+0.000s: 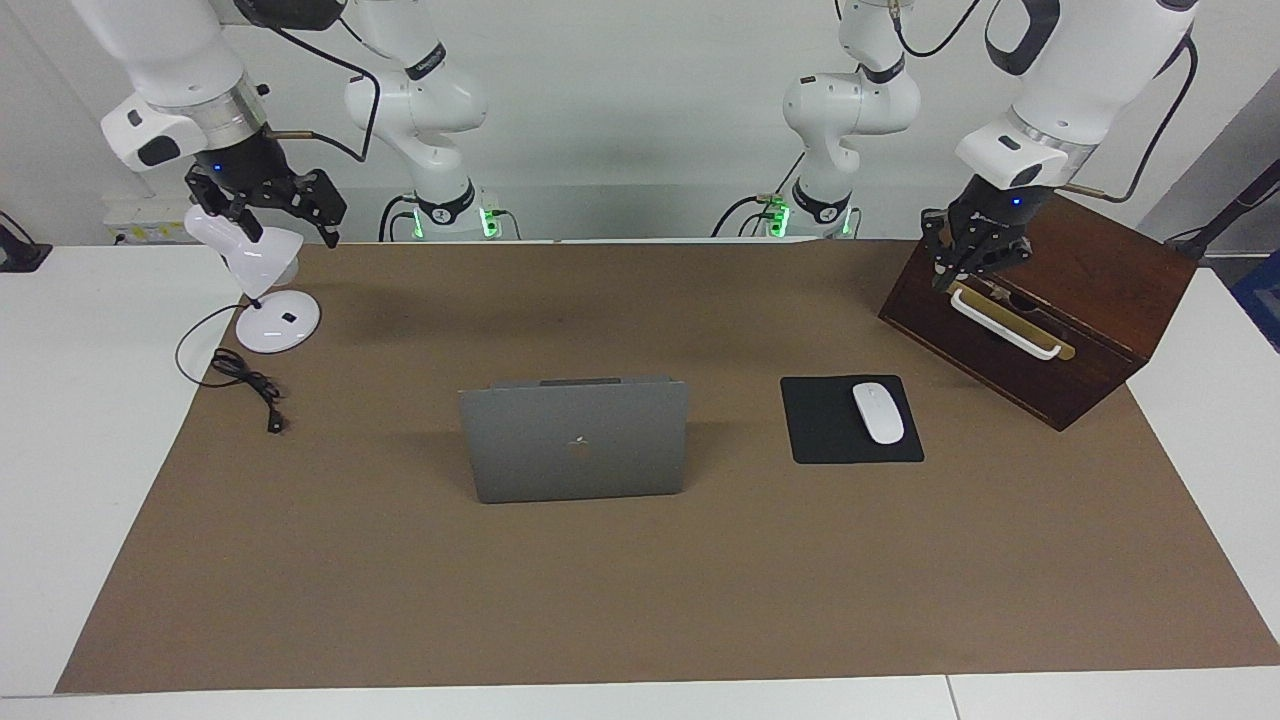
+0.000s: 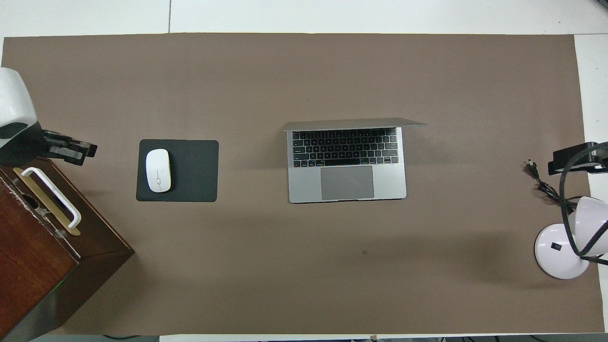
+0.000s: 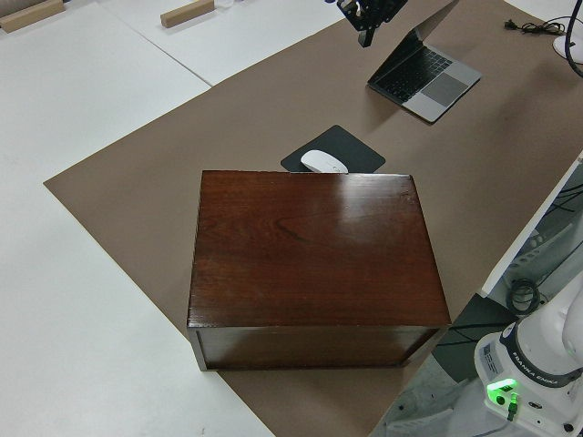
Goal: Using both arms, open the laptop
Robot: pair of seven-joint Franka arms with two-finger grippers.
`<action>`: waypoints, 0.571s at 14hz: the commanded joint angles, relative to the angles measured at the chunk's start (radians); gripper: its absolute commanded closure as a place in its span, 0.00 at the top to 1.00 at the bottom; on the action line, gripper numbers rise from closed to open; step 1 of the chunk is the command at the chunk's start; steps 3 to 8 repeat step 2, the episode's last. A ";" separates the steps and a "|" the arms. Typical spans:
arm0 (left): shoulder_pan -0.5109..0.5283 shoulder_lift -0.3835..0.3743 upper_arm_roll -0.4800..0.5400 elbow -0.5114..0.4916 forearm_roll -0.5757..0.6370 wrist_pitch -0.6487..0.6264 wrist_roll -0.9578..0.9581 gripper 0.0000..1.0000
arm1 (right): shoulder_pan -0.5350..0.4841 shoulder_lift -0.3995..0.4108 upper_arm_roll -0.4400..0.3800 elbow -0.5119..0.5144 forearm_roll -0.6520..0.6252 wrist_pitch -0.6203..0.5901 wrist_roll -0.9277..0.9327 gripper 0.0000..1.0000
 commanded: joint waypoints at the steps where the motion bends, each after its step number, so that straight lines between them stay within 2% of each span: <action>1: 0.013 -0.001 -0.009 0.050 0.083 -0.082 0.005 0.00 | -0.006 -0.004 0.003 -0.003 0.013 -0.020 -0.014 1.00; 2: 0.013 -0.001 -0.010 0.067 0.120 -0.108 0.000 0.00 | -0.006 -0.004 0.003 -0.003 0.013 -0.020 -0.014 1.00; 8: 0.013 -0.001 -0.010 0.067 0.120 -0.108 0.000 0.00 | -0.006 -0.004 0.003 -0.003 0.013 -0.020 -0.014 1.00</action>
